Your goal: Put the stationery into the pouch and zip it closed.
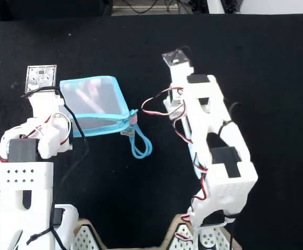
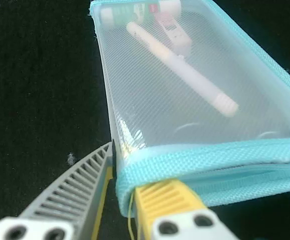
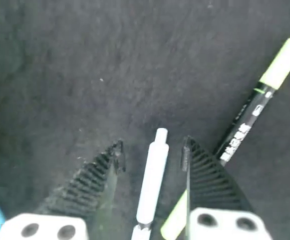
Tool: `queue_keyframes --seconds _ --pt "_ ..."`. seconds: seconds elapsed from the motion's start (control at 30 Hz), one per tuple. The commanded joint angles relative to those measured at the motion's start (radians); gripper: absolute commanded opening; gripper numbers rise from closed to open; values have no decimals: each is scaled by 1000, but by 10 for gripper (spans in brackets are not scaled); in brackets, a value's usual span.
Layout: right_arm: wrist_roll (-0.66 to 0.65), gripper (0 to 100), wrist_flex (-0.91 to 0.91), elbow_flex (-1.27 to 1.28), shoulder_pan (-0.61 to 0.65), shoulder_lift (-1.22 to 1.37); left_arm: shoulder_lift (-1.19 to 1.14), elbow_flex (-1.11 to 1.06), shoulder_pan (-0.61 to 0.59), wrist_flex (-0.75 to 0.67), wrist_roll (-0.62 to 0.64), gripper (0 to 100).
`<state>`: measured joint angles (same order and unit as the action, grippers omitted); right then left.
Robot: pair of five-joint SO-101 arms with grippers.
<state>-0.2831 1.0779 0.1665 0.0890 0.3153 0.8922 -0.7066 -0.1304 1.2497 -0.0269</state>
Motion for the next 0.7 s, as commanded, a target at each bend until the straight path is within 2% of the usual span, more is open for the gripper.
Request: queue_keyframes --seconds 0.0,0.2,0.23,0.33,0.37,0.43,0.67 --pt "-52 170 -20 -13 -21 38 11 5 -4 -5 -2 30" --pt "-75 167 -18 -13 -23 77 11 5 -4 -5 -2 30" --pt "-75 147 -18 -13 -23 77 11 5 -4 -5 -2 30" --pt "-89 2 -18 -15 -23 73 11 5 -4 -5 -2 30" --pt "-110 28 -3 -13 -21 62 11 5 -4 -5 -2 30" --pt "-149 8 51 -15 -17 18 11 5 -4 -5 -2 30" --pt "-158 10 264 -7 34 -328 11 5 -4 -6 -2 30"
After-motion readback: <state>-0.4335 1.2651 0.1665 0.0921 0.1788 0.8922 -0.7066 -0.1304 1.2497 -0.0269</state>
